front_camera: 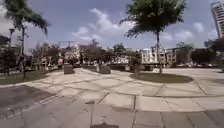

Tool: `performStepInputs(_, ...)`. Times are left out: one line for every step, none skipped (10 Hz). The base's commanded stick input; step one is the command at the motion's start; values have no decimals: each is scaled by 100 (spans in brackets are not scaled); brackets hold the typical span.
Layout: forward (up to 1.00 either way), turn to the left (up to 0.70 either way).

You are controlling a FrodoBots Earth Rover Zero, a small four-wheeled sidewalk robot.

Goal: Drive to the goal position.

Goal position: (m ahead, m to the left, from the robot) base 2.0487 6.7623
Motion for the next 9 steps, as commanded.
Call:
performStepInputs(70,0)
performStepInputs(70,0)
performStepInputs(70,0)
performStepInputs(53,0)
performStepInputs(0,13)
performStepInputs(0,47)
performStepInputs(0,64)
performStepInputs(0,70)
performStepInputs(0,70)
